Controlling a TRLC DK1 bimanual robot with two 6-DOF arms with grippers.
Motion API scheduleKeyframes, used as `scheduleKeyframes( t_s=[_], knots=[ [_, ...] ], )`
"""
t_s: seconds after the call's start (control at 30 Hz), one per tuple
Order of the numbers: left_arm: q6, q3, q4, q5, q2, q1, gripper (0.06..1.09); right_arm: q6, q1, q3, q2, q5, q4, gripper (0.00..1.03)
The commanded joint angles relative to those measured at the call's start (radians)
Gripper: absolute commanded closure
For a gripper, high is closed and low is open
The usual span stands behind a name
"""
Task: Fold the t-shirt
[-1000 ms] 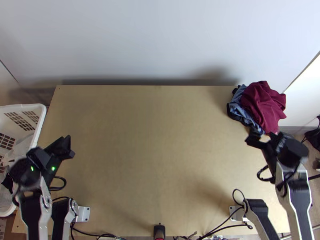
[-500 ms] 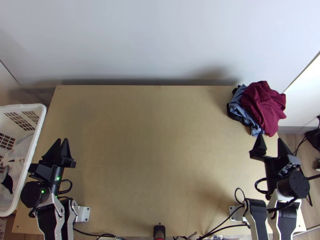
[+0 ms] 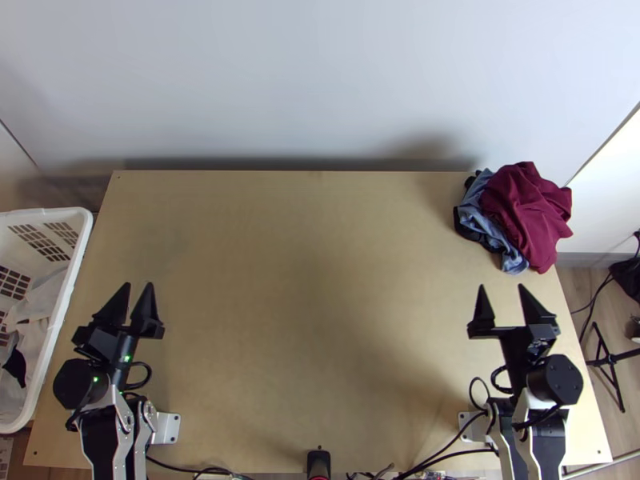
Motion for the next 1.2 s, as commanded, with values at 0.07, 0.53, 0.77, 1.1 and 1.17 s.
scheduleKeyframes(
  t_s=[0.07, 0.53, 0.77, 1.1, 1.17],
  knots=[
    [0.064, -0.006, -0.194, -0.023, 0.002, -0.029, 0.11, -0.006, 0.037, -0.048, -0.017, -0.022, -0.088, 0.05],
    [0.068, -0.007, -0.209, -0.085, 0.0, -0.039, 0.1, -0.008, 0.04, -0.051, -0.014, -0.002, -0.107, 0.05],
    [0.07, -0.007, -0.209, -0.085, 0.0, -0.039, 0.1, -0.008, 0.04, -0.051, -0.014, -0.002, -0.107, 0.05],
    [0.068, -0.007, -0.209, -0.085, 0.0, -0.039, 0.11, -0.008, 0.04, -0.051, -0.015, -0.002, -0.107, 0.05],
    [0.068, -0.007, -0.209, -0.085, 0.0, -0.039, 0.11, -0.008, 0.039, -0.051, -0.015, -0.002, -0.107, 0.05]
  ],
)
